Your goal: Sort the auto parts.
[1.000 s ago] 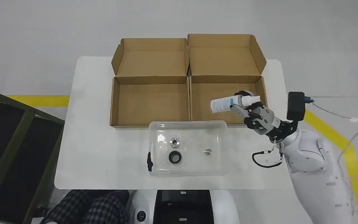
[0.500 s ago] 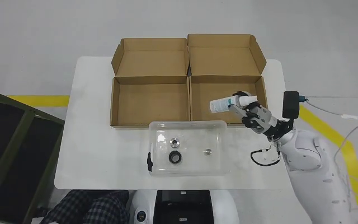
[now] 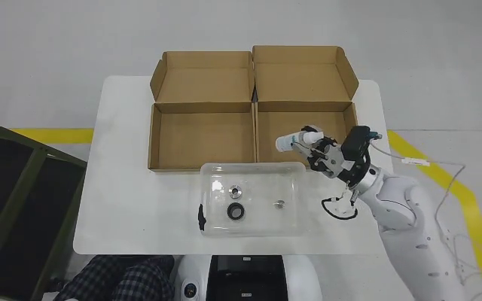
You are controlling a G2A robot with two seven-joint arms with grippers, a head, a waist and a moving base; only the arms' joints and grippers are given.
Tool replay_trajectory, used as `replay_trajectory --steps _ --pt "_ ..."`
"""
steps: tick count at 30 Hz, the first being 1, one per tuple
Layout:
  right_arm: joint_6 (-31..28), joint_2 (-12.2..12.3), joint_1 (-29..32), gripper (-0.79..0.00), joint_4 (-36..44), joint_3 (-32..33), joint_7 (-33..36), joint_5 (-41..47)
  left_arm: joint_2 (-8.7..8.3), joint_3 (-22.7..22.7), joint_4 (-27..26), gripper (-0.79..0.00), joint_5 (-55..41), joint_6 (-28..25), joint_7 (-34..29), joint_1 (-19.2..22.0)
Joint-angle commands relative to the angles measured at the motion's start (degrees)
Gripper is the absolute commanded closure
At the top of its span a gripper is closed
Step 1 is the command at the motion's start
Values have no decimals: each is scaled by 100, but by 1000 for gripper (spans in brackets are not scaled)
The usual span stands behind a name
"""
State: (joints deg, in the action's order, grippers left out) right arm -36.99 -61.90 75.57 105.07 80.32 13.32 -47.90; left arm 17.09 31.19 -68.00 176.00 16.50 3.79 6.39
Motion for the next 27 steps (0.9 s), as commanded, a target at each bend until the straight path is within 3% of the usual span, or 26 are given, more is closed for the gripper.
replay_trajectory --steps 1,27 --pt "175 -19 -96 0 -99 -136 13 -174 0 0 0 -785 0 0 0 0" --pt "1496 -295 -1413 0 -1431 -1465 296 -1412 0 0 0 -785 0 0 0 0"
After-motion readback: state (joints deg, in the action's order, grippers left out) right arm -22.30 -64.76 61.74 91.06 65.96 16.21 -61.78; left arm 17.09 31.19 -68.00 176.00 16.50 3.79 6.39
